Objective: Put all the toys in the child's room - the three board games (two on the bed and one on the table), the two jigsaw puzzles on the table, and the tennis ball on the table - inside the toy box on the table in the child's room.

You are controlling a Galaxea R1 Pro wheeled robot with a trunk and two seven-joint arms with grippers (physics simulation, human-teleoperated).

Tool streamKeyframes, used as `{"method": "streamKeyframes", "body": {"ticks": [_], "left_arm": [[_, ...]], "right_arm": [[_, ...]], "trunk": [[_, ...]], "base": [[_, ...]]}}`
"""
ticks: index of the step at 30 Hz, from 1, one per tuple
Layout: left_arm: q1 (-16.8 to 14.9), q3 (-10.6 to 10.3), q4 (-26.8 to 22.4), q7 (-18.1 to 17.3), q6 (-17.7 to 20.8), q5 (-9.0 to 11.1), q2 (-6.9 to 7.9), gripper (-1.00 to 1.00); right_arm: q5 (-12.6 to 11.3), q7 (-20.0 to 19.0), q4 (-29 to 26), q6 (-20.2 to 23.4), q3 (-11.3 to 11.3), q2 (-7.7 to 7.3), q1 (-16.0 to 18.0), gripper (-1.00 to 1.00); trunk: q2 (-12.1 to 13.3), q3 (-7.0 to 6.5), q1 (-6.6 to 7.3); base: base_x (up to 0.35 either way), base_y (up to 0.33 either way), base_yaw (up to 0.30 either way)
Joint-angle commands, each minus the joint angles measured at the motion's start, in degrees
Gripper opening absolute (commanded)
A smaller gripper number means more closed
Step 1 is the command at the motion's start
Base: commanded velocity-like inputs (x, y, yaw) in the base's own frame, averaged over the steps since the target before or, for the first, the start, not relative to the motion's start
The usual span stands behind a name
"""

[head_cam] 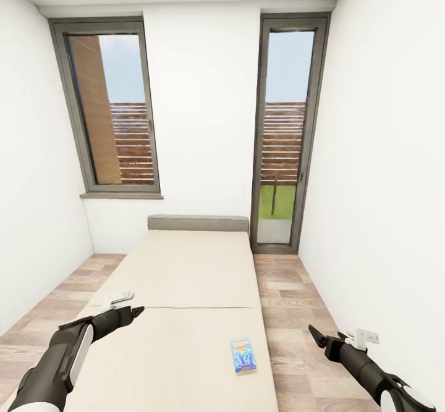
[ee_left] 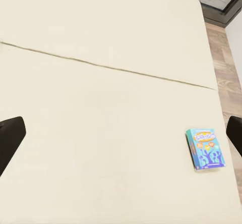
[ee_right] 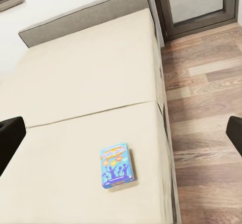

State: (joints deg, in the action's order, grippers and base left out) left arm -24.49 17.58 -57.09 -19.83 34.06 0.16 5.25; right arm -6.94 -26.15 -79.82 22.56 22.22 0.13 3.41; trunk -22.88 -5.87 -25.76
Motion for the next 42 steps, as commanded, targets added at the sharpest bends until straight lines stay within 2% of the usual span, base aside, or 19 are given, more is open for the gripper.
{"method": "streamKeyframes", "body": {"ticks": [1, 25, 34, 42], "left_arm": [[-0.03, 0.12, -0.03, -0.25, 0.31, -0.02, -0.03, 1.00], [-0.03, 0.27, -0.54, -0.28, 0.52, 0.02, 0.26, 1.00], [-0.11, 0.25, -0.57, -0.29, 0.80, 0.02, 0.27, 1.00], [-0.12, 0.25, -0.74, -0.29, 1.28, 0.02, 0.36, 1.00]], "right_arm": [[-0.63, -0.15, -0.05, 0.52, 0.11, 0.01, 0.02, 1.00], [-0.66, -0.13, 0.02, 0.47, 0.19, 0.03, 0.02, 1.00], [-0.63, -0.13, 0.02, 0.47, 0.15, 0.05, 0.02, 1.00], [-0.74, -0.13, 0.02, 1.84, 0.14, 0.05, 0.09, 1.00]], "trunk": [[-0.04, 0.03, -0.02], [-0.04, 0.03, -0.02], [-0.04, 0.03, -0.02], [-0.04, 0.03, -0.02]], "base": [[0.000, -0.006, 0.086], [-0.001, 0.000, 0.008], [-0.185, 0.000, 0.000], [-0.040, 0.000, 0.000]]}}
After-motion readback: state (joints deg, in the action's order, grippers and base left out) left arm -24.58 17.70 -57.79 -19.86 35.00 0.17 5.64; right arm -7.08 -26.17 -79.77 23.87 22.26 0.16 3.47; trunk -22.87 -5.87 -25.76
